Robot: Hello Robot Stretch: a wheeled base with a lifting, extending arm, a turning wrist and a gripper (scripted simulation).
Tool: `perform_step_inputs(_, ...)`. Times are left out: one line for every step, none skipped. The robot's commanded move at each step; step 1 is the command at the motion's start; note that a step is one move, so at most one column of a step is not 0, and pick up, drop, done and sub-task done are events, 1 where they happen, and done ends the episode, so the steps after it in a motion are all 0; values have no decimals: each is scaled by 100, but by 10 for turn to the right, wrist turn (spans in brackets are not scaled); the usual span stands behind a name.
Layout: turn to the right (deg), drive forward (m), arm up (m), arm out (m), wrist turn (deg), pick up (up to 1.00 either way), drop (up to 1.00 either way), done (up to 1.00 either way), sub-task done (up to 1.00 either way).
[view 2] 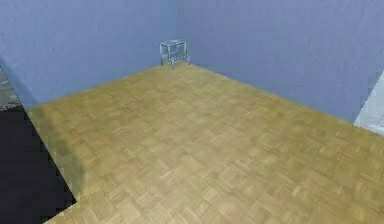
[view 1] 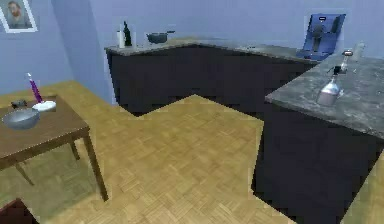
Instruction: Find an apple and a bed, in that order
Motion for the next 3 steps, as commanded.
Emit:
perform_step_inputs(-90,0,0,0,0,0,0,0,0)
perform_step_inputs(0,100,0,0,0,0,0,0,0)
perform_step_inputs(-30,0,0,0,0,0,0,0,0)
